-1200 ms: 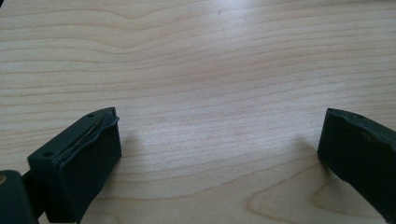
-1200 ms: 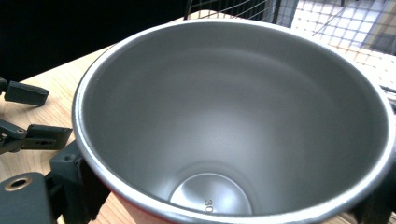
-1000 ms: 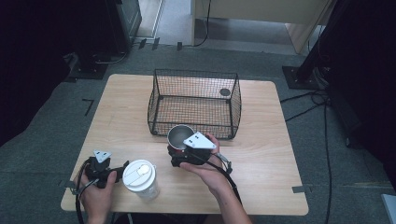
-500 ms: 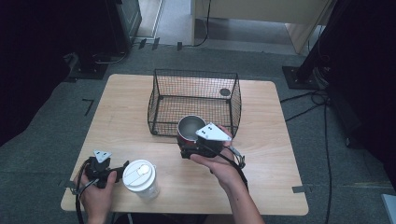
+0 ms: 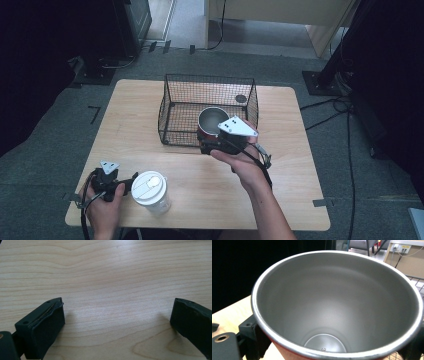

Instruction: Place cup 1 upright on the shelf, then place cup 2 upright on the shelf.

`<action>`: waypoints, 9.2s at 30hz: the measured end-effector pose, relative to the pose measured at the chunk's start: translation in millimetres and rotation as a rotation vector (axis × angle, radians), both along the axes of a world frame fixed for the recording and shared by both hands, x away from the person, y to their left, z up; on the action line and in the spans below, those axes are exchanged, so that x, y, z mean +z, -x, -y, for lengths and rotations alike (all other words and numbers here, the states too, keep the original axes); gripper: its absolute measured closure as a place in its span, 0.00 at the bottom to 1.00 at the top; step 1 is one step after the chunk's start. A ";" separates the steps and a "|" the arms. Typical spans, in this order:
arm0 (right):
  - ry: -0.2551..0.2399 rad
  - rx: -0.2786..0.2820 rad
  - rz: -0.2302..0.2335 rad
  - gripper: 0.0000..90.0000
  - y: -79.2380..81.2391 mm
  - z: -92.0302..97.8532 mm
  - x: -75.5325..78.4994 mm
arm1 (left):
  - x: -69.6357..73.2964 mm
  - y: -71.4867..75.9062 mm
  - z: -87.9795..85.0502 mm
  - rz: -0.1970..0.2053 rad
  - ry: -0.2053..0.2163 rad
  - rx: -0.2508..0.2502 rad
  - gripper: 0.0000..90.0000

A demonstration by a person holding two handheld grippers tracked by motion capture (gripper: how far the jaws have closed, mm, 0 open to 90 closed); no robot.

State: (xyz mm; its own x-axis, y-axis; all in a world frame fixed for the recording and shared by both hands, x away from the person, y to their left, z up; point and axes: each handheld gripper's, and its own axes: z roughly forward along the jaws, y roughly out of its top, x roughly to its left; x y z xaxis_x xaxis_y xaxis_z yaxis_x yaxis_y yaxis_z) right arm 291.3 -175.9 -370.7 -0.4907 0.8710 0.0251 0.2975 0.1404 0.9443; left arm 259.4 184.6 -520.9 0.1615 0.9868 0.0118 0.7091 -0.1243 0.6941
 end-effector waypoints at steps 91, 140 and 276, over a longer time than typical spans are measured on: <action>-0.017 -0.427 -0.107 0.08 -152.4 22.3 -46.0 | 0.0 0.1 -0.1 -0.001 -0.001 -0.001 0.00; 0.058 -0.393 -0.078 0.00 -165.1 8.6 -51.6 | 0.0 0.1 -0.2 0.000 -0.001 -0.001 0.00; -0.023 0.406 -0.027 0.00 116.3 -102.8 -90.1 | 0.0 0.1 -0.1 0.000 -0.002 -0.001 0.00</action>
State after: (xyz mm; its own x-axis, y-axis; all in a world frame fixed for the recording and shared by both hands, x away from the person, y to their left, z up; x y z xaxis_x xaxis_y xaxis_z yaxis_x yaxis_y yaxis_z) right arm 174.9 -73.1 -460.8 -0.7934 0.6057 0.0596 0.2466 0.2303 0.9413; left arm 259.3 184.7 -520.9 0.1624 0.9866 0.0137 0.7090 -0.1264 0.6938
